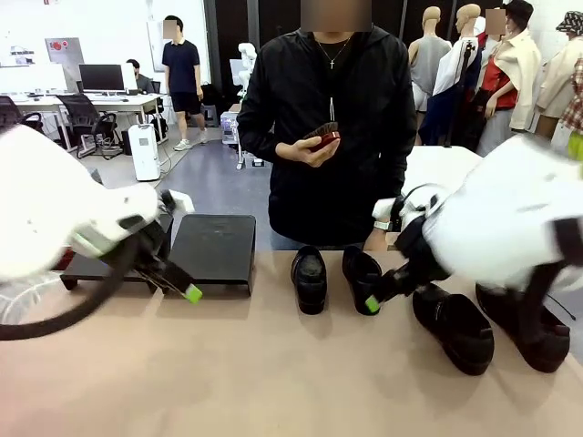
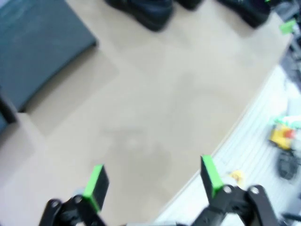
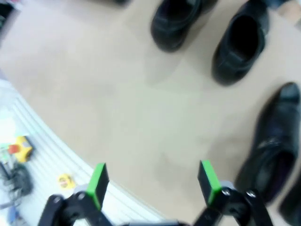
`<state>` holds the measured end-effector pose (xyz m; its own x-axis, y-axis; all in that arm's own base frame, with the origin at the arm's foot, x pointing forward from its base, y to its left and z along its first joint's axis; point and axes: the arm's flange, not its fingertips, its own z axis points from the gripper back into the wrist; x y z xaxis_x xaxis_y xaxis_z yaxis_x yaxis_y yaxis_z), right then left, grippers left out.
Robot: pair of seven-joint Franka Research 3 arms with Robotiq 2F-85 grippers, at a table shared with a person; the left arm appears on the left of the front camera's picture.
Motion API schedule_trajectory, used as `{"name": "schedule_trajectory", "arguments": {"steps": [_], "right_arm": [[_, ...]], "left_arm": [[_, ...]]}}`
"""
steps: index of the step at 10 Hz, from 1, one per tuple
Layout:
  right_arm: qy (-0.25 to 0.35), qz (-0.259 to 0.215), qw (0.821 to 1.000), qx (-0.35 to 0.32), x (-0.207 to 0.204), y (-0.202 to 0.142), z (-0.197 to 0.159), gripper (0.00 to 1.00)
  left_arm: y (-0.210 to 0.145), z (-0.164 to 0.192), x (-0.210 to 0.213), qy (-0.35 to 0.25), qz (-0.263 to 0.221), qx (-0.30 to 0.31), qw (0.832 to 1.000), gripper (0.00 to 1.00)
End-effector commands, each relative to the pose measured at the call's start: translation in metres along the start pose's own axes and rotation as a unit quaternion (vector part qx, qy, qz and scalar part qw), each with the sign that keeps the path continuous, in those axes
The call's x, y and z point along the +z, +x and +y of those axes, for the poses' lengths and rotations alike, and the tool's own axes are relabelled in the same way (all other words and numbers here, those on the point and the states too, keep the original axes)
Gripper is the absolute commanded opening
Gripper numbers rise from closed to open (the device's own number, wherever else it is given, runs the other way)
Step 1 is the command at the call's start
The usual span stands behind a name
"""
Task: Organize the shoes by placing them on the stand.
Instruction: Pick up one Shoe and place it in the middle of the table.
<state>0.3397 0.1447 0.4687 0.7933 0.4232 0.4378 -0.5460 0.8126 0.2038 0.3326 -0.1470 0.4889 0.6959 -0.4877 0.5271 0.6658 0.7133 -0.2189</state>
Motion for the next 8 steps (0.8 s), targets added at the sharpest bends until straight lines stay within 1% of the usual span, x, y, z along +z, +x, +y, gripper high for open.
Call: {"name": "schedule_trajectory", "arguments": {"steps": [1, 2, 3, 4, 5, 6, 7, 8], "right_arm": [[0.021, -0.008, 0.999, -0.029, 0.099, -0.042, -0.013, 1.0], [0.025, -0.024, 0.999, -0.03, 0.132, -0.069, -0.017, 1.0], [0.033, -0.046, 0.998, -0.037, 0.165, -0.101, -0.03, 1.0], [0.016, -0.085, 0.994, -0.07, 0.189, -0.13, -0.043, 1.0], [0.003, -0.127, 0.986, -0.104, 0.204, -0.156, -0.058, 1.0], [0.006, -0.156, 0.979, -0.128, 0.208, -0.176, -0.069, 1.0], [-0.013, -0.171, 0.974, -0.15, 0.202, -0.187, -0.079, 1.0], [0.015, -0.131, 0.985, -0.114, 0.232, -0.151, -0.055, 1.0]], "left_arm": [[-0.053, -0.001, 0.079, -0.022, -0.008, -0.012, 1.0, 1.0], [-0.083, -0.009, 0.11, -0.039, -0.014, -0.055, 0.998, 1.0], [-0.12, -0.011, 0.138, -0.038, -0.045, -0.061, 0.996, 1.0], [-0.151, -0.009, 0.153, -0.027, -0.072, -0.042, 0.996, 1.0], [-0.179, -0.003, 0.159, -0.014, -0.098, -0.014, 0.995, 1.0], [-0.196, 0.005, 0.158, 0.008, -0.105, 0.019, 0.994, 1.0], [-0.202, 0.013, 0.153, 0.013, -0.132, 0.035, 0.991, 1.0], [-0.134, 0.002, 0.225, -0.012, -0.092, -0.008, 0.996, 1.0]]}}
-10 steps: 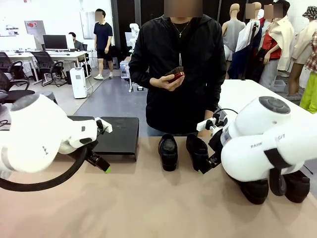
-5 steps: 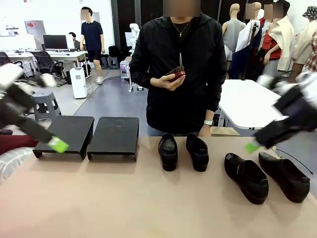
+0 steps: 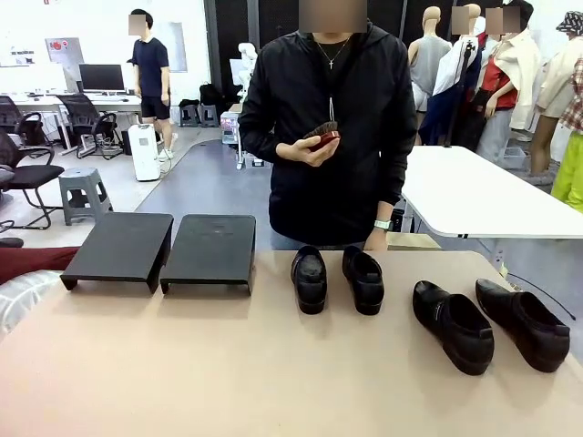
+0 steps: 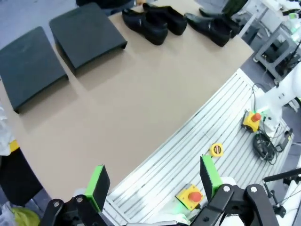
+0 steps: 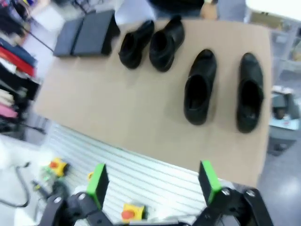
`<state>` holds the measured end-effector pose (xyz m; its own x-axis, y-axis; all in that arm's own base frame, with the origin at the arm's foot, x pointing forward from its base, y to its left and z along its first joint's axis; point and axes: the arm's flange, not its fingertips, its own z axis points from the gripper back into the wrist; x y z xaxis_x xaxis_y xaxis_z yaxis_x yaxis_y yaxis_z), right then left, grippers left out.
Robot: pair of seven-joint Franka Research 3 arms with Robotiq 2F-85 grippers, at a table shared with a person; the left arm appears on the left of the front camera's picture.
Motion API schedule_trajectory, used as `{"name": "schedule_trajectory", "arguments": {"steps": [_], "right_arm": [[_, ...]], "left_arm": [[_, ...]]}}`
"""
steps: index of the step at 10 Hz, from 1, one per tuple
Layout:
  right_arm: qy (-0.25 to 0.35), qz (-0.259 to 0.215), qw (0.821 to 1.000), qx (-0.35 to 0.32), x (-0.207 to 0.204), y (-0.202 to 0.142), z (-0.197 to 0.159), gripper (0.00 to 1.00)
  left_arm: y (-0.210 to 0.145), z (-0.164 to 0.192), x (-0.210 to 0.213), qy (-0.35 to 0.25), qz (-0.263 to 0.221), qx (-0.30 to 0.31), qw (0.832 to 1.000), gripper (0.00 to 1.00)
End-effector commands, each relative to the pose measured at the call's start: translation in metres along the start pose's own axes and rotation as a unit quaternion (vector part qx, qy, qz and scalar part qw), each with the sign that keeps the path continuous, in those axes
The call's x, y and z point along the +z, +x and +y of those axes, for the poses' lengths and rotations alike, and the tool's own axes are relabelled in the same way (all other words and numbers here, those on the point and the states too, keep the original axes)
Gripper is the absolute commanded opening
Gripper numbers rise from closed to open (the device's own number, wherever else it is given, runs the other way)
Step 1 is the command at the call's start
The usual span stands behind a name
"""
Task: Organize the shoes by placing them on the stand.
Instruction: Pick up one Shoe and place it in the middle of the table.
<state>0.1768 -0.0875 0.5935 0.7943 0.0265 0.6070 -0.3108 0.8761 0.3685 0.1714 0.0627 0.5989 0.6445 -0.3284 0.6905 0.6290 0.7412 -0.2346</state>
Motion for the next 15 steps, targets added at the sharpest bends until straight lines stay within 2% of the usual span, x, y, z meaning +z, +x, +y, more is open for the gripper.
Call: {"name": "schedule_trajectory", "arguments": {"steps": [1, 7, 8, 10, 11, 12, 13, 15], "right_arm": [[0.011, 0.029, 0.999, 0.032, -0.019, 0.01, 0.024, 1.0], [-0.002, 0.031, 0.999, 0.027, -0.021, 0.009, 0.025, 1.0], [0.002, 0.043, 0.997, 0.057, -0.043, 0.033, 0.028, 1.0], [0.026, 0.038, 0.993, 0.11, -0.096, 0.089, 0.039, 1.0], [0.035, 0.071, 0.989, 0.124, -0.129, 0.11, 0.043, 1.0], [0.035, 0.096, 0.986, 0.129, -0.14, 0.117, 0.037, 1.0], [0.048, 0.11, 0.986, 0.118, -0.131, 0.116, 0.024, 1.0], [0.011, 0.104, 0.992, 0.07, -0.102, 0.1, -0.007, 1.0]], "left_arm": [[0.017, -0.017, -0.019, -0.023, 0.023, -0.028, 0.999, 1.0], [0.017, -0.017, -0.019, -0.023, 0.023, -0.028, 0.999, 1.0], [0.017, -0.017, -0.019, -0.023, 0.023, -0.028, 0.999, 1.0], [0.017, -0.017, -0.019, -0.023, 0.023, -0.028, 0.999, 1.0], [0.017, -0.017, -0.019, -0.023, 0.023, -0.028, 0.999, 1.0], [0.017, -0.017, -0.019, -0.023, 0.023, -0.028, 0.999, 1.0], [0.017, -0.017, -0.019, -0.023, 0.023, -0.028, 0.999, 1.0], [0.017, -0.017, -0.019, -0.023, 0.023, -0.028, 0.999, 1.0]]}}
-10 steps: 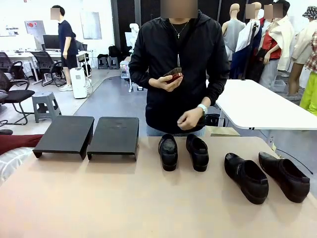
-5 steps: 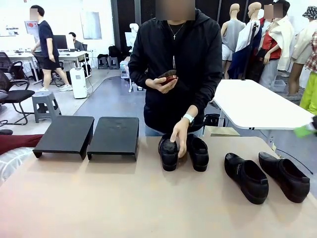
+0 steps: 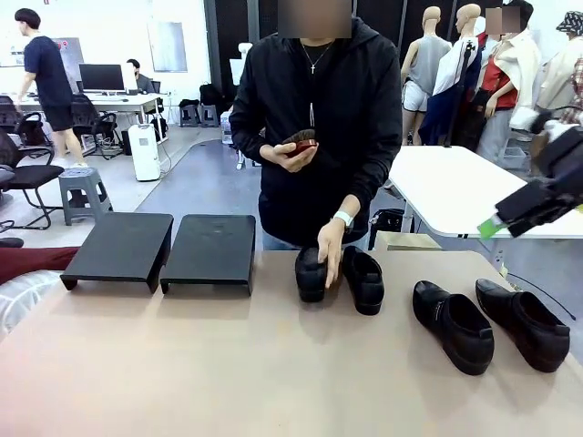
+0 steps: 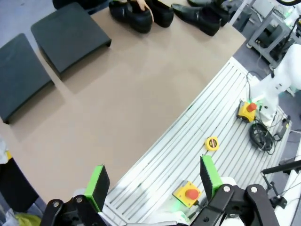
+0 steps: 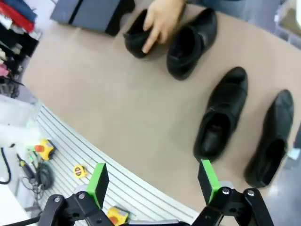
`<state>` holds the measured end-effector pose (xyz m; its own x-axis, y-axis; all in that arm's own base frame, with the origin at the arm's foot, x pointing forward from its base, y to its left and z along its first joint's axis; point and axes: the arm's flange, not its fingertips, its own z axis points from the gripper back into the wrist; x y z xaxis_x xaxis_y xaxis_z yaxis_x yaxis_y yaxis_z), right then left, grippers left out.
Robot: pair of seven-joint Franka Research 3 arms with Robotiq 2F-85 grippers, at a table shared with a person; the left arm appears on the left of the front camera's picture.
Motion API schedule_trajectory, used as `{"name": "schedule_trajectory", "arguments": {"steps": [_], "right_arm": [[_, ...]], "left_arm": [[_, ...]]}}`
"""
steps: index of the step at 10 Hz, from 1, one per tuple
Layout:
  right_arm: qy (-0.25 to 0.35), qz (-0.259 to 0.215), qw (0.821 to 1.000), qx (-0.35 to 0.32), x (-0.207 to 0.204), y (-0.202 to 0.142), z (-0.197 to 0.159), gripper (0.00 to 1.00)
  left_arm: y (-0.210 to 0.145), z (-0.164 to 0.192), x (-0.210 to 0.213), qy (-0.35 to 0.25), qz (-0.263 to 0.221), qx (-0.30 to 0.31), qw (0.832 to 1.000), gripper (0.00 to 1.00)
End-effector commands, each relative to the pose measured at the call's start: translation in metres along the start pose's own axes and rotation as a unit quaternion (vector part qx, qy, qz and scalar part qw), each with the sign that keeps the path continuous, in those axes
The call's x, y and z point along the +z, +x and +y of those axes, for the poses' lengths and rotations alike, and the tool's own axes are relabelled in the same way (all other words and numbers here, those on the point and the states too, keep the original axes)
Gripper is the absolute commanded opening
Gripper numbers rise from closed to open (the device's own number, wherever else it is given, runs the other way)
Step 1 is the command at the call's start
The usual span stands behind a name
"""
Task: Organize the shoes by placing them on the stand.
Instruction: Pick up one Shoe and place it in the middle of the table.
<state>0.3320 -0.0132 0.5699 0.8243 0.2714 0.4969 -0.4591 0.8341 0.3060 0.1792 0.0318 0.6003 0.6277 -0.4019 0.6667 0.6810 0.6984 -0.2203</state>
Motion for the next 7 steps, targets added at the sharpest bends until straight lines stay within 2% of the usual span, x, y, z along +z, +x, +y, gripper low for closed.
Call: {"name": "schedule_trajectory", "arguments": {"steps": [1, 4, 7], "right_arm": [[-0.017, -0.023, 0.999, -0.04, 0.046, -0.039, -0.02, 1.0], [-0.017, -0.07, 0.993, -0.091, 0.075, -0.095, -0.033, 1.0], [-0.012, -0.085, 0.991, -0.099, 0.069, -0.103, -0.033, 1.0]], "left_arm": [[0.001, 0.001, 0.002, -0.005, -0.004, 0.001, 1.0, 1.0], [0.001, 0.001, 0.002, -0.005, -0.004, 0.001, 1.0, 1.0], [0.001, 0.001, 0.002, -0.005, -0.004, 0.001, 1.0, 1.0]]}}
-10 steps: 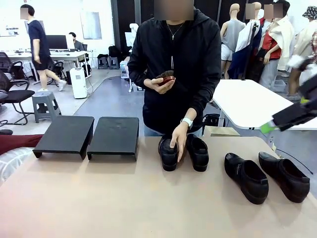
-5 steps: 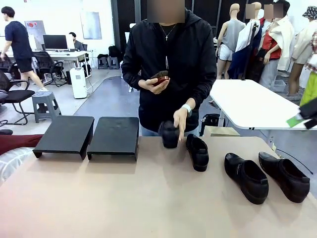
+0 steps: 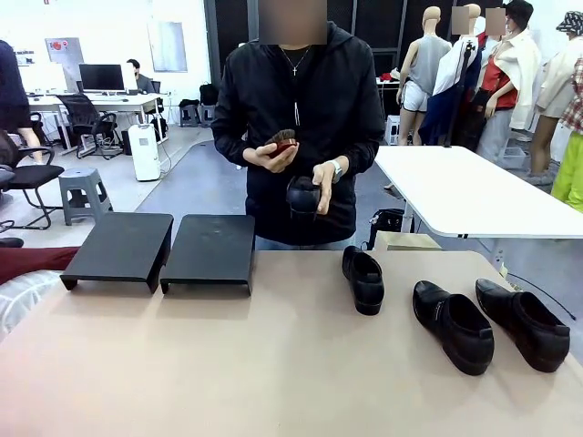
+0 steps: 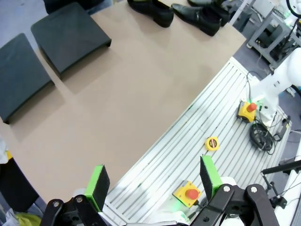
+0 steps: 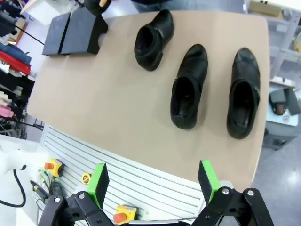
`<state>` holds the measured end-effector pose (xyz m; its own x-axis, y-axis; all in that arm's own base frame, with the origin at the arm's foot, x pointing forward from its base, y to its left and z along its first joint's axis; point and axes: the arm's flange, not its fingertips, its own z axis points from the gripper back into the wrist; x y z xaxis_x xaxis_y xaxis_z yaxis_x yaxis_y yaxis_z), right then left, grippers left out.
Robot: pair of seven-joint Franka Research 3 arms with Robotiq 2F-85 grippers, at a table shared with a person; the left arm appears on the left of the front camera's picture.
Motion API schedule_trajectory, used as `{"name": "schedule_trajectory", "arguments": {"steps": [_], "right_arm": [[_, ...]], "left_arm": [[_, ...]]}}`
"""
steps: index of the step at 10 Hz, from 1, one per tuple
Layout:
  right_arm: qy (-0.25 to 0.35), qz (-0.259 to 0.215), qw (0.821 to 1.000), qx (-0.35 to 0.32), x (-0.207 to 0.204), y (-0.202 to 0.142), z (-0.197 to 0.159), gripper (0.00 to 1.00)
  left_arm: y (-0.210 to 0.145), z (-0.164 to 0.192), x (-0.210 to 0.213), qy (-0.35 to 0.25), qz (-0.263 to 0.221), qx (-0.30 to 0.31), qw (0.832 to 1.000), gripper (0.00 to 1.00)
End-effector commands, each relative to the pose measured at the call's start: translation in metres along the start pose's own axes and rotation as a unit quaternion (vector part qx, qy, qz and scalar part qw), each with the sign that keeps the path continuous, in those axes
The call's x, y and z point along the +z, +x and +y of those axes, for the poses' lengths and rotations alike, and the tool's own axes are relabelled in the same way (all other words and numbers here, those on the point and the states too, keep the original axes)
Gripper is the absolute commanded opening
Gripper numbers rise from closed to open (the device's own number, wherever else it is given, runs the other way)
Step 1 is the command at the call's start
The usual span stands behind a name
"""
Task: Organize the shoes by placing them on the stand.
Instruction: Pick up one Shoe and place it in the middle of the table.
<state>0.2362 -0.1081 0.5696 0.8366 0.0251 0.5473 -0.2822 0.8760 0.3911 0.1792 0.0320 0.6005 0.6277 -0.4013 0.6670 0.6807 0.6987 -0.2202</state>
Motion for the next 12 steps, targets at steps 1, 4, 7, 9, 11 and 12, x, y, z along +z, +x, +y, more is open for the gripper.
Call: {"name": "schedule_trajectory", "arguments": {"steps": [1, 4, 7, 9, 11, 12], "right_arm": [[0.0, -0.015, 1.0, -0.009, -0.011, -0.003, 0.003, 1.0], [0.001, -0.001, 1.0, -0.002, -0.002, 0.0, 0.0, 1.0], [-0.049, 0.074, 0.996, 0.029, -0.105, 0.072, 0.033, 1.0], [-0.062, 0.114, 0.991, 0.023, -0.181, 0.097, 0.039, 1.0], [-0.151, 0.16, 0.975, 0.022, -0.238, 0.097, 0.045, 1.0], [-0.216, 0.172, 0.96, 0.032, -0.247, 0.102, 0.051, 1.0]], "left_arm": [[0.001, 0.001, 0.001, -0.005, -0.004, 0.001, 1.0, 1.0], [0.001, 0.001, 0.001, -0.005, -0.004, 0.001, 1.0, 1.0], [0.001, 0.001, 0.001, -0.005, -0.004, 0.001, 1.0, 1.0], [0.001, 0.001, 0.001, -0.005, -0.004, 0.001, 1.0, 1.0], [0.001, 0.001, 0.001, -0.005, -0.004, 0.001, 1.0, 1.0], [0.001, 0.001, 0.001, -0.005, -0.004, 0.001, 1.0, 1.0]]}}
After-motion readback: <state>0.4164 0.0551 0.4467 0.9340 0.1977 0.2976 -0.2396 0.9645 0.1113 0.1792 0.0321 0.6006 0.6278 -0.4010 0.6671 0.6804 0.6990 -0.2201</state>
